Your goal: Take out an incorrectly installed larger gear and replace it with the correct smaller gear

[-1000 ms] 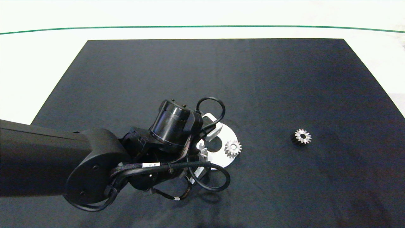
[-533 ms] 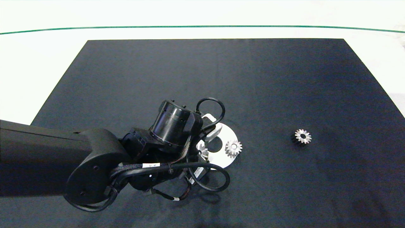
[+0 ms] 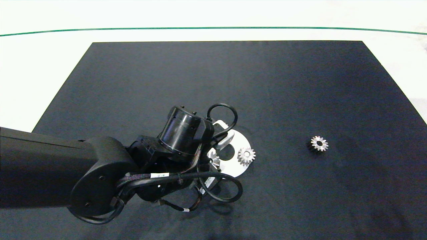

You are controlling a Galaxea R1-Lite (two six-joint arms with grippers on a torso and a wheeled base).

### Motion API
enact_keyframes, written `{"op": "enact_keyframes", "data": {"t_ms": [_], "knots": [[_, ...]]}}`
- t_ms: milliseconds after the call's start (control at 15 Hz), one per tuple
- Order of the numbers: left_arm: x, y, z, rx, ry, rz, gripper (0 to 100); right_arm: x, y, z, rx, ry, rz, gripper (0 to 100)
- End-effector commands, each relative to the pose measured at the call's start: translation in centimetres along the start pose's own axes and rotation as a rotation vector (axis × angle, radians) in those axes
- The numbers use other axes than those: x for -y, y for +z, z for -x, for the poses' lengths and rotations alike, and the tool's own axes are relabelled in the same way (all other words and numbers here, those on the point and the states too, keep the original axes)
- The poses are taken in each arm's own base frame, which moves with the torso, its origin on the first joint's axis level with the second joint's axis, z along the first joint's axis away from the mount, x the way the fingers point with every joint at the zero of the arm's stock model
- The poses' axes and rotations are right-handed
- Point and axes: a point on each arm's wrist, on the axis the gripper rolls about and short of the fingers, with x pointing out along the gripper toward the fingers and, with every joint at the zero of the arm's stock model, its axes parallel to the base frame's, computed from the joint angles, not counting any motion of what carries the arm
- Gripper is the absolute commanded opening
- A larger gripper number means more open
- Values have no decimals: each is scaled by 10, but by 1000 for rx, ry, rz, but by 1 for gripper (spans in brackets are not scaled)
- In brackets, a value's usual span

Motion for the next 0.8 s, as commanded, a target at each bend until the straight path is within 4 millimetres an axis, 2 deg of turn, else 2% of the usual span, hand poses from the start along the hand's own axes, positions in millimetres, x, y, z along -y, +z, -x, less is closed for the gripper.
{"op": "enact_keyframes", "data": {"t_ms": [67, 800], "knots": [[1, 0, 0, -3, -1, -3, 25, 0, 0, 0, 1, 1, 1, 100], [-1, 4, 10, 24, 2, 0, 25, 0, 0, 2, 5, 2, 1, 100]]}}
